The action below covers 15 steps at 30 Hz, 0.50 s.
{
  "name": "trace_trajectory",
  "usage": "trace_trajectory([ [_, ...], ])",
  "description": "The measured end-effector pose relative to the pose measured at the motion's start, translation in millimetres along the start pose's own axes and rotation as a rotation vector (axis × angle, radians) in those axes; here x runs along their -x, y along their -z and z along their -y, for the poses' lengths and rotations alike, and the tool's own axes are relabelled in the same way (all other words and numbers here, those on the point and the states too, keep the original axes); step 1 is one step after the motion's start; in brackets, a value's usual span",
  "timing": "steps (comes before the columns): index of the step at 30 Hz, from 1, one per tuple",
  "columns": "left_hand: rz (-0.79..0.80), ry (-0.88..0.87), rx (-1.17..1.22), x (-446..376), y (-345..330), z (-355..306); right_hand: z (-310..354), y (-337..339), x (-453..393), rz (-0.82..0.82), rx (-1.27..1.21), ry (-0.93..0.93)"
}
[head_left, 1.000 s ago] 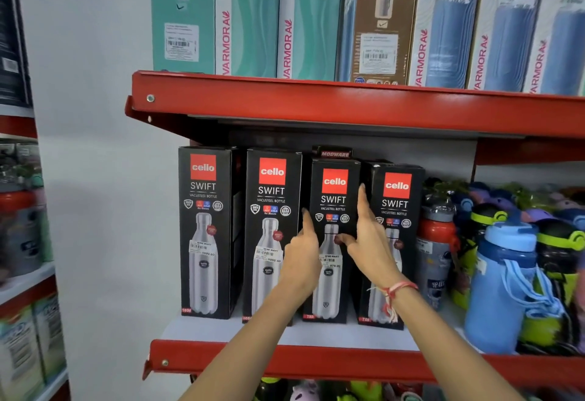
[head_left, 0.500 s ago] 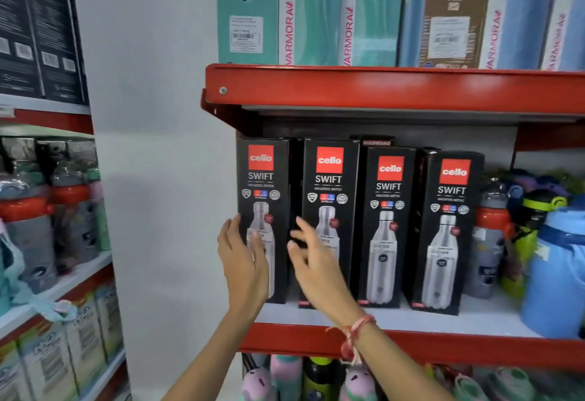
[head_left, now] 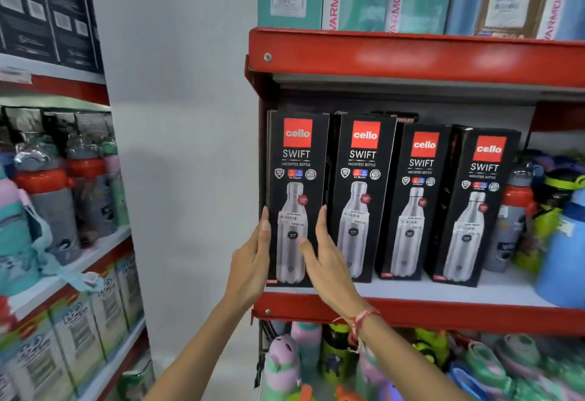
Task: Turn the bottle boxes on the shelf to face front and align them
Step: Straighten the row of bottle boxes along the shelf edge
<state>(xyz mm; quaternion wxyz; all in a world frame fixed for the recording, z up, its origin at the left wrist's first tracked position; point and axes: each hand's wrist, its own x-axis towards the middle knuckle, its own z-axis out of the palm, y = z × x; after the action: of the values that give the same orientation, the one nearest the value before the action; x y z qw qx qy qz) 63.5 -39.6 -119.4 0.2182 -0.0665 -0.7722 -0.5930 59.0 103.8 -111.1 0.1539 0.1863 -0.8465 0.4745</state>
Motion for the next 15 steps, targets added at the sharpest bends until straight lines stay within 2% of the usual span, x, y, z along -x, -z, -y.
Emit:
trace_trajectory([
  [11, -0.051, -0.059, -0.026, 37.1, 1.5, -12.6, 2.4, 15.1, 30.9, 0.016, 0.038, 0.084],
  [13, -0.166, -0.099, -0.111, 39.4, -7.1, -17.0, 1.3, 18.4, 30.2, -0.029, 0.045, 0.097],
  [15, -0.379, -0.225, -0.197, 43.6, -18.9, -23.9, -3.8, 27.3, 28.6, -0.154, 0.065, 0.109],
])
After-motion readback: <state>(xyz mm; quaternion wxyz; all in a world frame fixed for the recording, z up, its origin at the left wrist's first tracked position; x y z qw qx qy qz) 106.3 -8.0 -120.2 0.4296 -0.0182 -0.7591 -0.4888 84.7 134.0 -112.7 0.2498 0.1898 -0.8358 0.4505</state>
